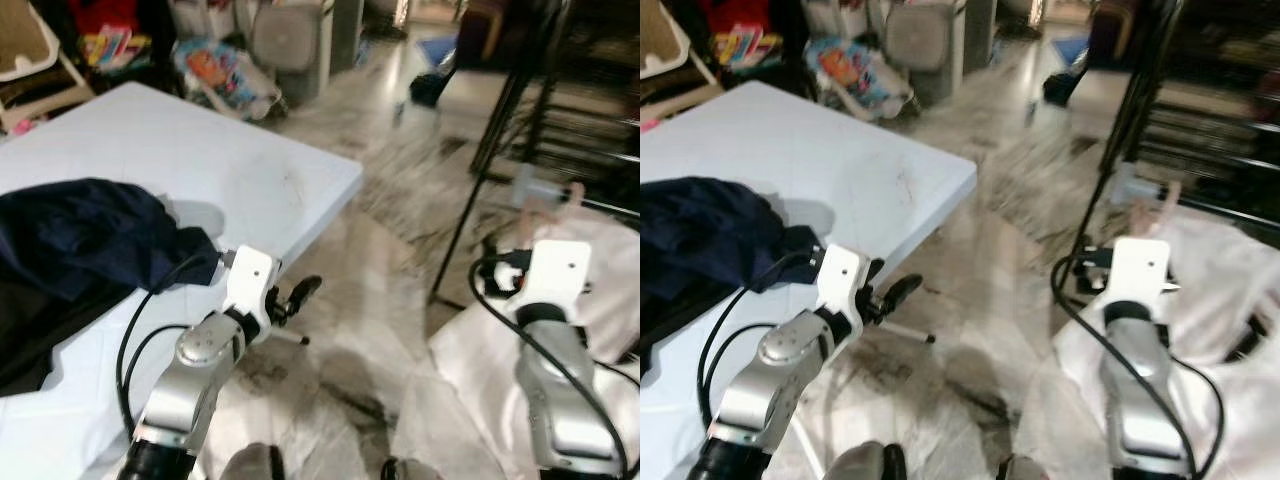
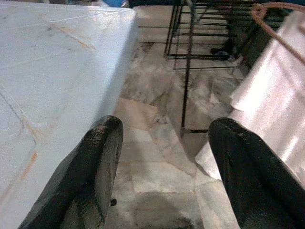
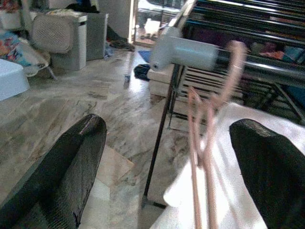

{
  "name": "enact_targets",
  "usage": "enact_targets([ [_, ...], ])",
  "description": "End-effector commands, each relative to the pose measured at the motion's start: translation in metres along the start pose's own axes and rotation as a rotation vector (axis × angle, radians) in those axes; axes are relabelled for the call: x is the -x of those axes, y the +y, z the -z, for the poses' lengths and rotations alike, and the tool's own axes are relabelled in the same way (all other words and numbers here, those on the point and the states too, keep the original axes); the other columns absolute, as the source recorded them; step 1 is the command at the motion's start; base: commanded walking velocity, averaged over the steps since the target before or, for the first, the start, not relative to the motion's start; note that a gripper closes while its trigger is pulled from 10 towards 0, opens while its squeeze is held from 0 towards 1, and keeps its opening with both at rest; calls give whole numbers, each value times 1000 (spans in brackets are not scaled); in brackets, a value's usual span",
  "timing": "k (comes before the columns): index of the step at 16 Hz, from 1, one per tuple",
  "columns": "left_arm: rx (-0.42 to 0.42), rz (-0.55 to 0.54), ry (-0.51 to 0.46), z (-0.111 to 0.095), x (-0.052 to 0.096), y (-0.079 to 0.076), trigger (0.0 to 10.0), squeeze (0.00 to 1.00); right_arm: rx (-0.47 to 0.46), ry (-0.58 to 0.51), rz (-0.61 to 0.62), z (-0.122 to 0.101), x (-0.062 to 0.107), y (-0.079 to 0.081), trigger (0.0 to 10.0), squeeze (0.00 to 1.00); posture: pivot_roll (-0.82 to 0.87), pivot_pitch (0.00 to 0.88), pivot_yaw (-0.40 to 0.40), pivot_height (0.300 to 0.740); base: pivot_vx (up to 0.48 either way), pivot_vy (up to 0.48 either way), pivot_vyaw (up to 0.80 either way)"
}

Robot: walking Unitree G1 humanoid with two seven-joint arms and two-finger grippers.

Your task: Hang hanger

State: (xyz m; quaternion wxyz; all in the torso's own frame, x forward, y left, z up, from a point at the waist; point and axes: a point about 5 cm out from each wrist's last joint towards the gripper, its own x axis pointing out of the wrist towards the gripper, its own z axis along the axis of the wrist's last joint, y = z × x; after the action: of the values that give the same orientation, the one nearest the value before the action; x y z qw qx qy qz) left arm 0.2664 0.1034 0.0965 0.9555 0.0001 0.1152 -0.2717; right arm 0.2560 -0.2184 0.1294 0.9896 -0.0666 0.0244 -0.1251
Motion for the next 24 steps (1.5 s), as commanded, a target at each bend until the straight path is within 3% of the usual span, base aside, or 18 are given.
enact_targets([
  [1, -10, -6, 1, -1, 1, -1, 10000, 0, -33, 40, 28, 4, -1, -2, 10000, 0, -23, 0, 55, 740, -311, 0, 0],
  [3, -8, -6, 2, -1, 0, -1, 10000, 0, -9, 30, -20, 2, -2, 1, 10000, 0, -25, 0, 53, 740, -307, 0, 0],
  [8, -9, -6, 5, -1, 0, -2, 10000, 0, -89, 37, -81, 0, 1, 6, 10000, 0, -27, 0, 51, 740, -307, 0, 0],
  [10, -11, -9, 6, -1, 0, -2, 10000, 0, -64, 35, -116, -1, 1, 9, 10000, 0, -25, 0, 51, 740, -304, 0, 0],
  [16, -37, -21, 29, 1, -1, 0, 10000, 0, -129, 36, -152, -4, 1, 15, 10000, 0, -23, 0, 52, 740, -191, 0, 800],
  [21, -51, -108, 22, 1, -2, 10, 10000, 0, -123, 23, -191, -6, 2, 21, 10000, 0, -24, 0, 52, 740, 0, 0, 800],
  [24, -45, -132, 29, 1, -2, 13, 10000, 0, -151, 25, -196, -7, 1, 22, 10000, 0, -22, 0, 50, 740, 0, 92, 135],
])
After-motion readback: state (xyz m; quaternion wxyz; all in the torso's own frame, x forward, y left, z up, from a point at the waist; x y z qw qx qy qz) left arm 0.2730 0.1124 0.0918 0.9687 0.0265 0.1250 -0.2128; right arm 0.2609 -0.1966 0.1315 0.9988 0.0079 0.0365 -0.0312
